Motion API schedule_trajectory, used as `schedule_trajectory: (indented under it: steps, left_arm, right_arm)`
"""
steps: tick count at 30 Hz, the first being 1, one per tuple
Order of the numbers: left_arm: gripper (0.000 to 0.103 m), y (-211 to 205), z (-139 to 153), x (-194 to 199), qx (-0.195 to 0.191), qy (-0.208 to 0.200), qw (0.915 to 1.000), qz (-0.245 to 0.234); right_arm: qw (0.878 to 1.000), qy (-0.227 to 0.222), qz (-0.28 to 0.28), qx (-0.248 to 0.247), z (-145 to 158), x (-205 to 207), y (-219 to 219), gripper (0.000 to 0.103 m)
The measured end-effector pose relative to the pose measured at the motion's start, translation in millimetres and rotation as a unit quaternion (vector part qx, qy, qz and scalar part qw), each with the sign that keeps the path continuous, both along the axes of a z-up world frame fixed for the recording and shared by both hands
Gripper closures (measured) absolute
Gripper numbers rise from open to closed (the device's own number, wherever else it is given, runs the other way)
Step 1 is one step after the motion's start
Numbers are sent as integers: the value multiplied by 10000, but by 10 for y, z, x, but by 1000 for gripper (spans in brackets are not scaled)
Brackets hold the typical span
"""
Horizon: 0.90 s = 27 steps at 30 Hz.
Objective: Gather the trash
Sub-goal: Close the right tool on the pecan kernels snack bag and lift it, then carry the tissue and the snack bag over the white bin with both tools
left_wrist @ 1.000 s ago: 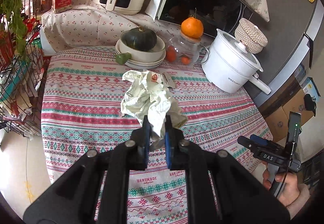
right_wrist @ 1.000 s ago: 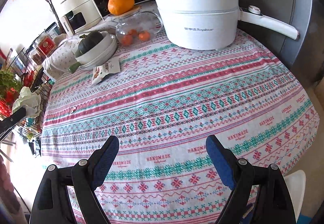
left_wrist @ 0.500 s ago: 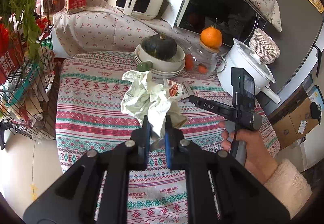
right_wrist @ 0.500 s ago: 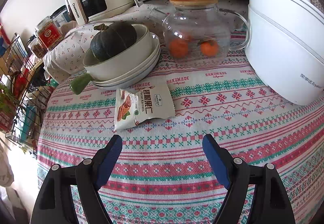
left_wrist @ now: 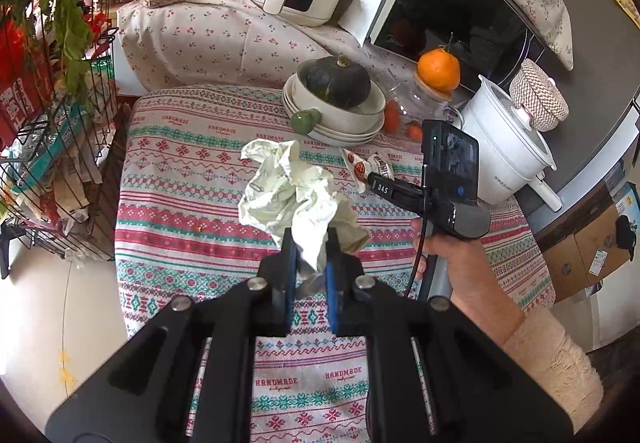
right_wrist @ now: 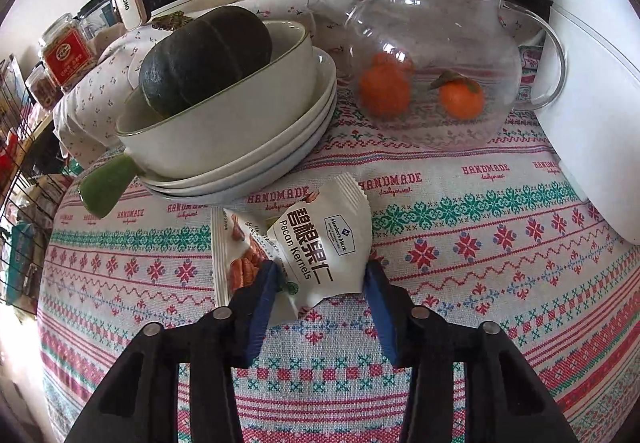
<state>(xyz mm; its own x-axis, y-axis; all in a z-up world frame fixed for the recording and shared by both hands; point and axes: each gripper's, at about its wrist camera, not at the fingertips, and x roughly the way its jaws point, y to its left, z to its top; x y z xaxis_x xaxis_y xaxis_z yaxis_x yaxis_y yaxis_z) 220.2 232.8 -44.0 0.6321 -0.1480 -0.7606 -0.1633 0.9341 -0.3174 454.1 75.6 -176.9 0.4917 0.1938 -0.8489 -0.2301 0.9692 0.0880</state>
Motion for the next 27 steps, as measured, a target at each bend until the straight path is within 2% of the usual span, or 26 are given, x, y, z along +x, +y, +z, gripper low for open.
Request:
schedule_trajectory:
  steps: [1,2,4,11,18,27]
  left_arm:
    - [89,-6,1,-3,-25,3,10000,-13]
    - [89,-17,6,-4,-36,-2,10000,-30]
    - [89,-38,23,-13,-45,-23,10000,-67]
    - [89,-223,66,-63,-53,-97,9996,-268]
    - [89,-631,140,-179,22,-232,9972,-717]
    - [89,-1468,233,-459,259,-487,9852,-1624]
  right_arm:
    - [9999,6,50,-88,3,-18,24,88]
    - [9999,7,88,-130,11,-40,35,94]
    - [9999,52,103,-31,56,-98,-21,98]
    - [9996,-178,170,168,530,-475,-518,100]
    - [9984,-502,255,1,1057,-1124,-1076,100]
    - [9966,-768,149,-260,1554,-2168,-1838,100]
